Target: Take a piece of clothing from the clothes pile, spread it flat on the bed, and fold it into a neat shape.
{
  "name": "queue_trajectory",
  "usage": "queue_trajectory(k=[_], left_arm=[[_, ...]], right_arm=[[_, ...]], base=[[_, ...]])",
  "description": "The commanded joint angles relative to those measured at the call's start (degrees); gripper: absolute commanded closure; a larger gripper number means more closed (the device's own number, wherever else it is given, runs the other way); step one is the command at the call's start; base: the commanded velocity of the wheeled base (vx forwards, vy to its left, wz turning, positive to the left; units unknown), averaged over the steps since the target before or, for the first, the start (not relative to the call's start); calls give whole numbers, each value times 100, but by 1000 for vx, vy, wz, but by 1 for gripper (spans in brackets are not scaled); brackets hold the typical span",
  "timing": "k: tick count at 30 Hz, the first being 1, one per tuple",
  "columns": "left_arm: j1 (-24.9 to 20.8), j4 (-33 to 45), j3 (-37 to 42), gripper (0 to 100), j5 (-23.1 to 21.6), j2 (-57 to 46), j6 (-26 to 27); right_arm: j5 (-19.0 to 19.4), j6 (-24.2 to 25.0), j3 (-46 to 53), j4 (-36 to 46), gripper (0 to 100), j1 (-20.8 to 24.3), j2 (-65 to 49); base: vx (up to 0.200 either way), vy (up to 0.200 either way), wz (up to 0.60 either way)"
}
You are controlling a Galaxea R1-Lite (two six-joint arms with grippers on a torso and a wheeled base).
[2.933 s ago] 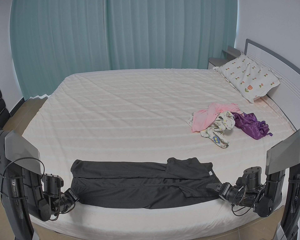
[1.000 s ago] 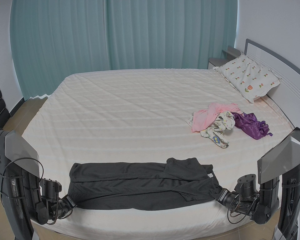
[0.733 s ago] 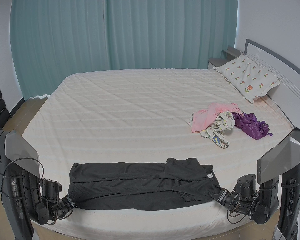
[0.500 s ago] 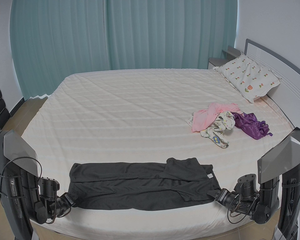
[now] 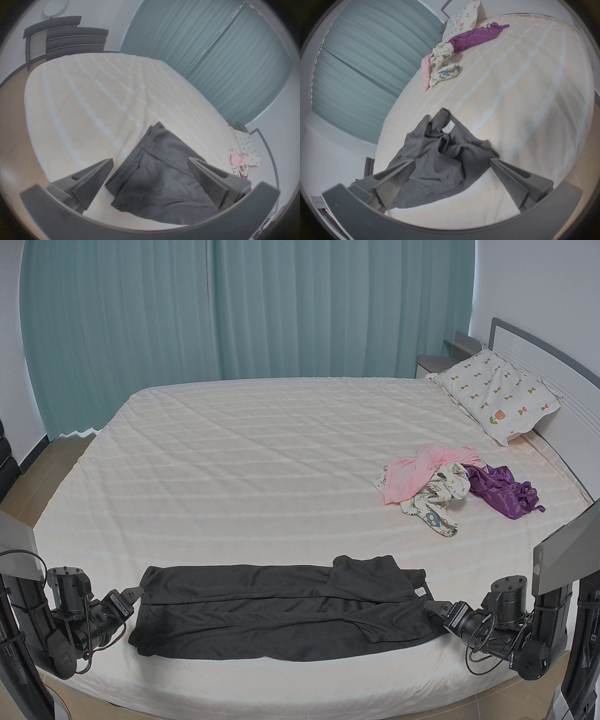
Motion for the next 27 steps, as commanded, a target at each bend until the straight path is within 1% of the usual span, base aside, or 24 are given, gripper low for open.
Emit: queue_trajectory(k=[1,4,5,6,8,11,19,21,27], left_arm=[[-262,7,-201,0,-16,-250,-16],[-464,-1,-271,0,-7,66,-16],[-464,-1,-271,0,-7,66,-16],[-517,-1,-394,0,2,356,-16],[-517,-28,-570,0,20,725,28],[-517,-10,-745,0,28,989,37],[-535,-10,-833,0,20,1244,133],[-526,-10,-877,0,28,1341,274],[-526,-1,-1009,0,55,1499,309]], right_arm=[[1,-9,-25,-61,0,-129,-225],[1,-44,-33,-61,0,-225,-260],[1,-44,-33,-61,0,-225,-260],[1,-79,-33,-61,0,-287,-242],[1,-123,-42,-61,0,-340,-225],[1,-132,-42,-61,0,-392,-225],[10,-141,-51,-61,0,-401,-216],[10,-141,-51,-61,0,-401,-216],[10,-141,-51,-61,0,-401,-207]], base=[[0,0,0],[0,0,0],[0,0,0],[0,0,0],[0,0,0],[0,0,0],[0,0,0],[0,0,0],[0,0,0]])
